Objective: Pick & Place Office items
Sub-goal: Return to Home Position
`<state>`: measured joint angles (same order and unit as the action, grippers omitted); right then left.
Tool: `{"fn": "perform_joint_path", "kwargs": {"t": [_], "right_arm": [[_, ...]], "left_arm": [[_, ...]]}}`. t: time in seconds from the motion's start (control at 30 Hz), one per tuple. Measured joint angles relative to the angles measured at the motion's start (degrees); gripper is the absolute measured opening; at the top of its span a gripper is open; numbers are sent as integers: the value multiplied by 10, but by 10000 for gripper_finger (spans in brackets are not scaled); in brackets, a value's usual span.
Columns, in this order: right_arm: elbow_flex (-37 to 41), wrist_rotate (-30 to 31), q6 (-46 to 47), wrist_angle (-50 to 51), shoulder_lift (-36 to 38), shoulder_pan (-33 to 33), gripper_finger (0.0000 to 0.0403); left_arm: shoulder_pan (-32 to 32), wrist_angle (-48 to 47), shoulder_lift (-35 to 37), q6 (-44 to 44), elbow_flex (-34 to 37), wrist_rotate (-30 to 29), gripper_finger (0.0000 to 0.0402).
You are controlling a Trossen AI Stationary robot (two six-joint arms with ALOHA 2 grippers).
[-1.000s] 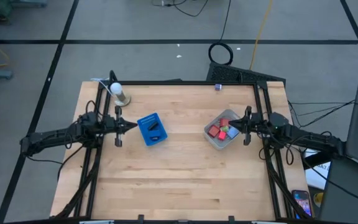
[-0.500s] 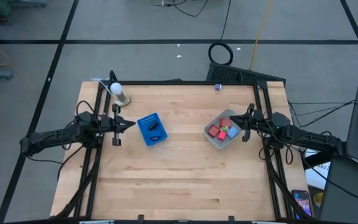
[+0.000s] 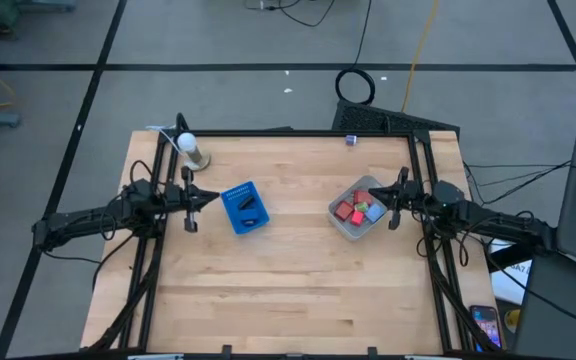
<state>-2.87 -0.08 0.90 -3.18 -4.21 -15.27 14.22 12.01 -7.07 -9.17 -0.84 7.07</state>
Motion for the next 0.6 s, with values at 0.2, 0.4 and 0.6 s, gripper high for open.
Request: {"fn": "perform_joint_path", "kwargs": {"t": [0.2,0.4,0.6], "right_arm": [[0,0,-1,0,0,0,0],[0,0,-1,0,0,0,0],[0,0,-1,0,-1,0,0]], "left_arm": [[0,1,0,-6,0,-22,5],[0,2,0,-7,0,-23,5],[0,1,0,-8,0,-23,5]]}}
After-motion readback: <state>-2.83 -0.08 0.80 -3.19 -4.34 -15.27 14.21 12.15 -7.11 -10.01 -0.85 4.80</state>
